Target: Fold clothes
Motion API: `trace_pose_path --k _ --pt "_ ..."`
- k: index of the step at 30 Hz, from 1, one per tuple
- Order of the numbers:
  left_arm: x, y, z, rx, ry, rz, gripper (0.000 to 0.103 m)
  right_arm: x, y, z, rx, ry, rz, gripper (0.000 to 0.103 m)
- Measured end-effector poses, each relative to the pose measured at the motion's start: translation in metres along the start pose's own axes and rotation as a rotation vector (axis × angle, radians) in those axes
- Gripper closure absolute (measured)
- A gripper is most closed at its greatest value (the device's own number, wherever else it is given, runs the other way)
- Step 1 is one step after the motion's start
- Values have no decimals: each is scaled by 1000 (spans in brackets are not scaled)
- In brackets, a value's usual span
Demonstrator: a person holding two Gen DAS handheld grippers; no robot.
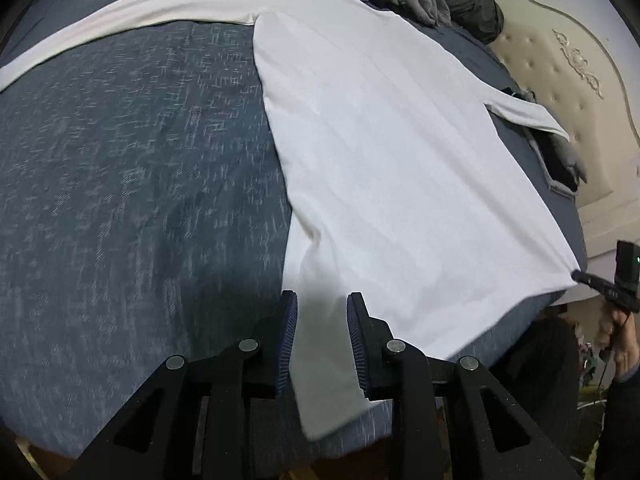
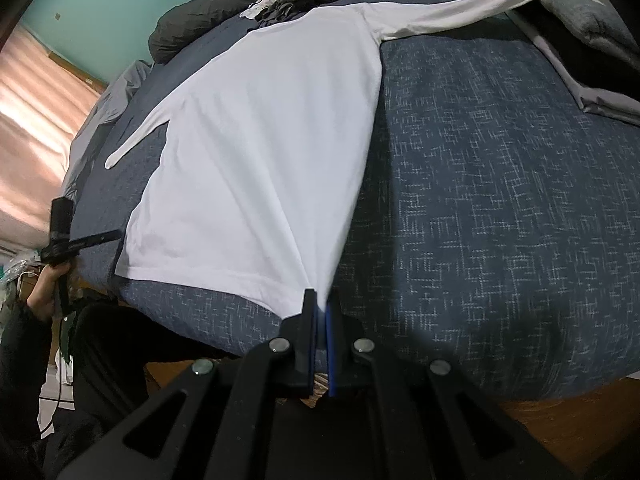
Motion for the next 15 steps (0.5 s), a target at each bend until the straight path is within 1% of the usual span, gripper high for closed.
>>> trace_pose_path --k 4,5,6,7,10,15 --pt "8 -1 8 -7 -3 0 75 0 3 -2 10 8 11 100" --pt "9 -2 9 -10 -3 0 77 0 3 -2 10 8 13 100" --pt "11 -1 11 -10 -4 3 96 0 3 -1 10 8 12 100" --pt "11 -1 11 -8 -4 11 102 0 3 -1 10 8 11 100" --pt "13 3 -2 -25 23 26 102 1 2 -3 14 13 11 100" --pt "22 7 -61 -51 119 44 102 5 -3 -21 40 48 10 100"
Point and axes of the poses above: each gripper's, at about its wrist camera, not at the fingertips, and z roughly the way its jaws point, y to its right, x to its top, the point moved 6 cm from there along z, roughly the way its jaws point, and after that the axes turned 6 degrees about -z, right-handed, at the moved point
